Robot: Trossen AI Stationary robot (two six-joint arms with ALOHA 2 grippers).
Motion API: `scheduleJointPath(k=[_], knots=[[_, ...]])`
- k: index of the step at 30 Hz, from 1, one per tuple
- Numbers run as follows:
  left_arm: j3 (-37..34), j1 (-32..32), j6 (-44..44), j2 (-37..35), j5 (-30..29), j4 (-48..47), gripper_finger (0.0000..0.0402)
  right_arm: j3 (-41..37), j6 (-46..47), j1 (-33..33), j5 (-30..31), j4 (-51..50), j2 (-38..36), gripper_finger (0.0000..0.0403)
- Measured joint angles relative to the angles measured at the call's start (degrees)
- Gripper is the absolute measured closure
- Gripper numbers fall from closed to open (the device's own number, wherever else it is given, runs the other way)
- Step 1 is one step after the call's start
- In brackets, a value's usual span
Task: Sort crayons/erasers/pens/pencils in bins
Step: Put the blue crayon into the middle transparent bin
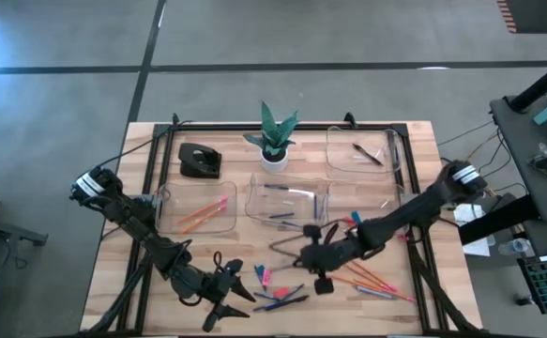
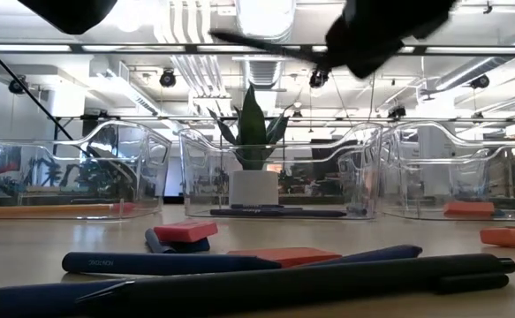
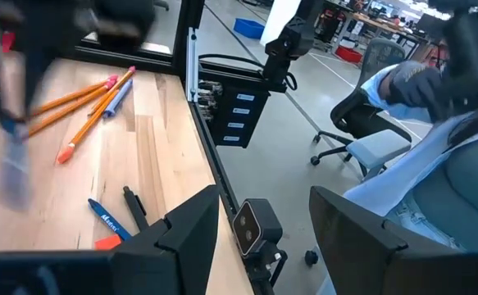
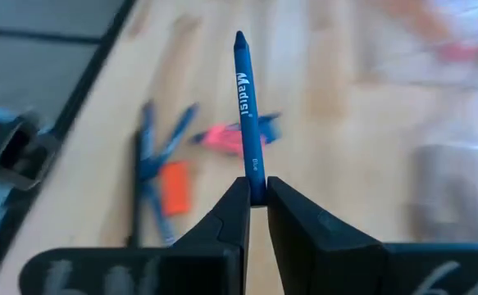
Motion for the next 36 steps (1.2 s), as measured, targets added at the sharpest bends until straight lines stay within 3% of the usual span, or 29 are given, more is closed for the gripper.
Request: scheduleJointPath(k=[6, 14, 23, 36], knots=[[0.0, 0.0, 0.0, 0.0, 0.0, 0.04, 0.0223, 0.0, 2.12, -4.81, 10.08, -5.81, -5.82, 0.0372], [0.0, -0.02, -0.11, 0.0, -0.19, 0.56, 0.0223, -0.46, 4.86, -16.22, 11.17, -9.09, -4.63, 0.0372], [0.0, 0.0, -0.19, 0.0, -0.22, 1.14, 0.0223, -0.5, 13.94, -26.83, -1.37, -12.56, -0.58, 0.0372], [0.0, 0.0, 0.0, 0.0, -0.22, 1.09, 0.0223, 0.54, 14.21, -27.53, -1.39, -13.35, 4.07, 0.0372]])
